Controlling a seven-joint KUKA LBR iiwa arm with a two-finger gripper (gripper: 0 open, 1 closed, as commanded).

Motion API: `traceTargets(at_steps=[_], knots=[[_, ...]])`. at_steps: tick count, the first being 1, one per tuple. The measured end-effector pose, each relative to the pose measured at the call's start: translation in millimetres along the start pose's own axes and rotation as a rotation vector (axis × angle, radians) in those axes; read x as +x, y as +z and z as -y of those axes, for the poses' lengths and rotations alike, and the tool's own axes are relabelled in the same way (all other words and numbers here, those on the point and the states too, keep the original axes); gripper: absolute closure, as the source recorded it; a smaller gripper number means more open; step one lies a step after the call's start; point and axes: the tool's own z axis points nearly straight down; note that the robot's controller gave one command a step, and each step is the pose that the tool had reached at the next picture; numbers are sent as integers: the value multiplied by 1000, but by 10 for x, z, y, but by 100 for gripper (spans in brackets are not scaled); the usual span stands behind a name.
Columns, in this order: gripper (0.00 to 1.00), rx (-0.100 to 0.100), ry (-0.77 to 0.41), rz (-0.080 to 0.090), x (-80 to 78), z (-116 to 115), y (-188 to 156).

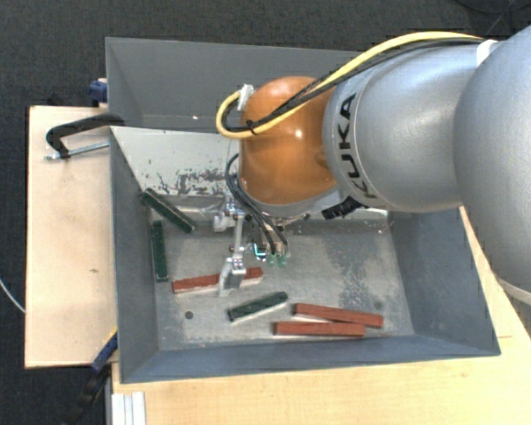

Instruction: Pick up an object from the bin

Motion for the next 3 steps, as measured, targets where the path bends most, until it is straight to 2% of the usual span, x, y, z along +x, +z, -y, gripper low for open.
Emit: traceTargets(at_steps=[1, 2, 3], knots=[[0, -1, 2, 8, -20, 6, -43], [100, -3, -94, 9, -102, 166, 809], [100, -3, -94, 9, -102, 167, 809]])
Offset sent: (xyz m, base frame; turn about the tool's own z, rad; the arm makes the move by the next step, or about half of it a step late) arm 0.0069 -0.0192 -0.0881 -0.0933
